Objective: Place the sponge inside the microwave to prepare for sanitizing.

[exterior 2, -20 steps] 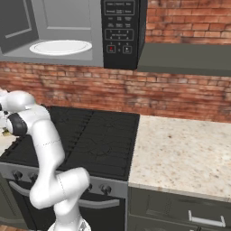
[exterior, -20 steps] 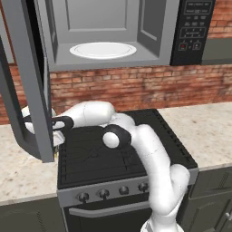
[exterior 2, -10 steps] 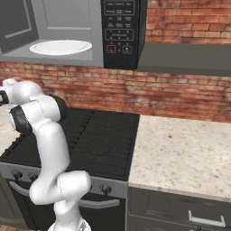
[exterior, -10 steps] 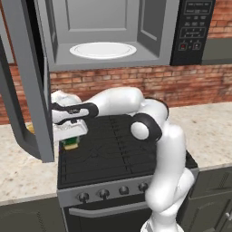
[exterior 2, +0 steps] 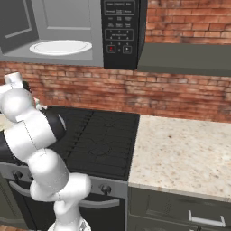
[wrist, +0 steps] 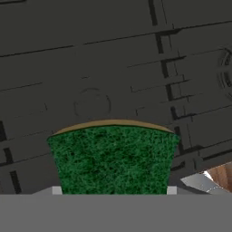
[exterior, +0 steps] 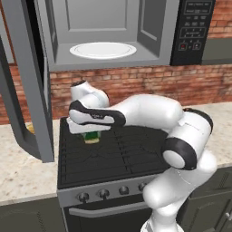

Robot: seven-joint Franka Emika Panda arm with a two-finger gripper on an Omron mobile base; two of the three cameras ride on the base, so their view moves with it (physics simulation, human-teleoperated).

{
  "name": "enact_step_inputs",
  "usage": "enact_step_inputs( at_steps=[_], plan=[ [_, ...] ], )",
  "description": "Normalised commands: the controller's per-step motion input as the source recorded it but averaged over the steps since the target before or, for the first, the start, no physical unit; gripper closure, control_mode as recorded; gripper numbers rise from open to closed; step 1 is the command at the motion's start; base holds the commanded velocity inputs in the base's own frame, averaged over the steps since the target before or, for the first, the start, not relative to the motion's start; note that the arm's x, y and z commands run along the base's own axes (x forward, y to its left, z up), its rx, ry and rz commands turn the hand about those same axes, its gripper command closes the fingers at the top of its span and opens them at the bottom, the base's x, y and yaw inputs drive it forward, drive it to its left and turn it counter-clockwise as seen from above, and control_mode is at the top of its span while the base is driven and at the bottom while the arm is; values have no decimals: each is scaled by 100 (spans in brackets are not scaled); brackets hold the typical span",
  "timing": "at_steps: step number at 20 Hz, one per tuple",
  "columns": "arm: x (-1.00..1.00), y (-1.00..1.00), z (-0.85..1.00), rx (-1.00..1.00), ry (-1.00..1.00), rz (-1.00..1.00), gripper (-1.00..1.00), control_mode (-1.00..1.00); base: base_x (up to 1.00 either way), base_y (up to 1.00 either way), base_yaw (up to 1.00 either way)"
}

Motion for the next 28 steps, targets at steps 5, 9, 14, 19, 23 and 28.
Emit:
enact_step_inputs(
  at_steps=[5, 9, 14, 19, 23, 28],
  plan=[
    [-36, -62, 99, 0, -27, 0, 100, -100, 0, 0, 0],
    [-33, -68, 82, 3, -31, 0, 100, -100, 0, 0, 0],
    [-18, -55, 79, 1, -42, 0, 100, -100, 0, 0, 0],
    [-1, -16, 98, 0, -29, 1, 100, -100, 0, 0, 0],
    [-2, -7, 100, 0, -12, 6, 100, -100, 0, 0, 0],
    [0, 0, 97, 0, -7, 2, 100, -100, 0, 0, 0]
  ],
)
